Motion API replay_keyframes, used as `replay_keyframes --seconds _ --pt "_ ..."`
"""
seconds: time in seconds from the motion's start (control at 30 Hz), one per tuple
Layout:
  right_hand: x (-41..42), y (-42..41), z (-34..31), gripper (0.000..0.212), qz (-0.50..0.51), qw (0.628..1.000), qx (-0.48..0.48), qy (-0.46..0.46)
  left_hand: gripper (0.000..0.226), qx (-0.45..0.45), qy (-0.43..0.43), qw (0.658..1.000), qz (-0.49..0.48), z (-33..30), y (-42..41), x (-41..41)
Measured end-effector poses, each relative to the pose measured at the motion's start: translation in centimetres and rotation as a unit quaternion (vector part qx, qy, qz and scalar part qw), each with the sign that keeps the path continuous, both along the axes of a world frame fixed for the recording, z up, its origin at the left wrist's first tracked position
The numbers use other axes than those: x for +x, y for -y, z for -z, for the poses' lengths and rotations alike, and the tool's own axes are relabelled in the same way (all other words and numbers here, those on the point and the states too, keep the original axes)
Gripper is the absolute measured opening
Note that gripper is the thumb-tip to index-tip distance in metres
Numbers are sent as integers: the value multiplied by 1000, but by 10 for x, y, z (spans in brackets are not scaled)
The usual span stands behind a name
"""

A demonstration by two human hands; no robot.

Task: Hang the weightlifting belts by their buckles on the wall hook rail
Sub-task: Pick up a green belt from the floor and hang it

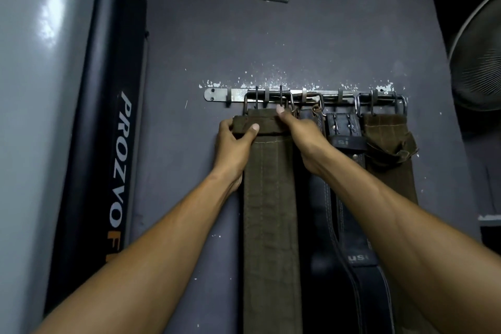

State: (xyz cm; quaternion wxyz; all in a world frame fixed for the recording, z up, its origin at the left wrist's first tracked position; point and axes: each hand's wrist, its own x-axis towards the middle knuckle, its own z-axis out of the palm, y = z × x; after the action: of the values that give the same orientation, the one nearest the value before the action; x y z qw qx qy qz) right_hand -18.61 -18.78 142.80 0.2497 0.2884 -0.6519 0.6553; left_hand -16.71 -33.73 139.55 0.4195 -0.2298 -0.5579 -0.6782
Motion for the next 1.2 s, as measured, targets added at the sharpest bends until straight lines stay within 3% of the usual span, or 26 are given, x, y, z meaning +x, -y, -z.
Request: replay_keyframes --seconds 0.17,0.3,0.47,0.53,0.67,0.83,1.0,1.13,1.2 --pt "-1 -4 12 42 20 1000 7 -20 25 -21 24 999 43 13 4 8" --pt "8 -3 30 40 -96 995 -32 -5 8 -19 47 996 74 27 4 18" --pt "8 -14 90 34 -86 993 83 8 30 -115 181 974 66 98 16 14" --pt "9 -18 109 33 -67 990 126 0 35 -118 193 971 79 119 17 13" --pt "18 -19 136 28 -95 993 65 4 34 -59 128 981 134 129 12 23" --pt "28 -19 169 26 -108 993 36 23 36 -110 203 968 103 164 8 44" --pt "41 -23 203 23 -145 988 11 50 38 -91 207 966 127 186 3 62" --pt "44 -31 257 24 -125 988 53 71 36 -134 284 943 111 255 5 71" --pt "46 -35 281 22 -148 984 38 89 32 -101 288 947 102 281 4 76"
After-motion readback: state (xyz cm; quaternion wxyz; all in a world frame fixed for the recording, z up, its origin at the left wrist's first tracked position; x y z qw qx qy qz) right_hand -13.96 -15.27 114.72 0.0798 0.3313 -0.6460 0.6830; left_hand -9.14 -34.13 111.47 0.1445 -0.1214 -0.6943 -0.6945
